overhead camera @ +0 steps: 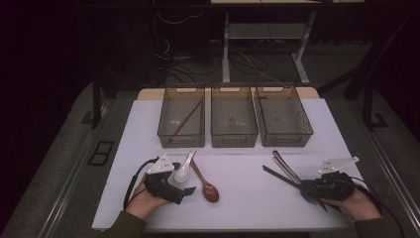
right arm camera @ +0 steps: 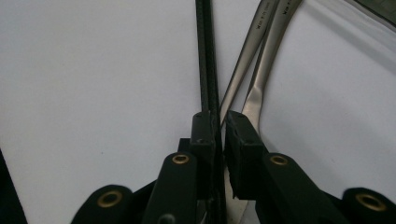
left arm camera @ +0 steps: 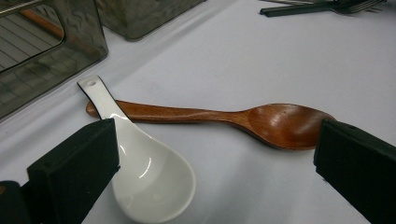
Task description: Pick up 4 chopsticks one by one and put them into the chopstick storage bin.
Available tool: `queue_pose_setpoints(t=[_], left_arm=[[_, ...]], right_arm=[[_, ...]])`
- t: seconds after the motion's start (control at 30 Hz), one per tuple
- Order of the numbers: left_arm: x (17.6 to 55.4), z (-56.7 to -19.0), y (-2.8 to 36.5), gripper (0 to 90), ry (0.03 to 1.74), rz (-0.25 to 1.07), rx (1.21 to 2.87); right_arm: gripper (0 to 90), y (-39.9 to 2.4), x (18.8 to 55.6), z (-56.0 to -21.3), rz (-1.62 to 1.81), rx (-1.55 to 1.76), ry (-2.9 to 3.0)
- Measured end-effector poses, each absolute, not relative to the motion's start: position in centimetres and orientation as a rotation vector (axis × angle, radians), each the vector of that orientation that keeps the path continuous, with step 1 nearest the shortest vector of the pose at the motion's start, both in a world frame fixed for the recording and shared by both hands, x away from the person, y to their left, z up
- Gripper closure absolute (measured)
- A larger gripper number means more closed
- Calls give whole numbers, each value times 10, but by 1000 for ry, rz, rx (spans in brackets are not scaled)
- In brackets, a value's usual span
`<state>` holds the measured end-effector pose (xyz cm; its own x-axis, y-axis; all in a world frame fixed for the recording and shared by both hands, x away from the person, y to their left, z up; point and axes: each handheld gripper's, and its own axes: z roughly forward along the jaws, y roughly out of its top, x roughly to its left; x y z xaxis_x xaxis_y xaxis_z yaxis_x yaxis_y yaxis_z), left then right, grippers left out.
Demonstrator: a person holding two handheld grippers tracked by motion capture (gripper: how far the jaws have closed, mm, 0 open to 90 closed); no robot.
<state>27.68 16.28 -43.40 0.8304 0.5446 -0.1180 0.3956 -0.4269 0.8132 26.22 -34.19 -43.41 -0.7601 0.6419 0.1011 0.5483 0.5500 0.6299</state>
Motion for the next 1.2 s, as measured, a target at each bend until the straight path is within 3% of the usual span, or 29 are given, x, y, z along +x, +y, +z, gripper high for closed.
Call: queue_pose_setpoints(t=[1.2], left_arm=[[277, -434, 163, 0, 688, 203, 2077]], right_arm=[[822, -346, 266, -438, 994, 1048, 2635]])
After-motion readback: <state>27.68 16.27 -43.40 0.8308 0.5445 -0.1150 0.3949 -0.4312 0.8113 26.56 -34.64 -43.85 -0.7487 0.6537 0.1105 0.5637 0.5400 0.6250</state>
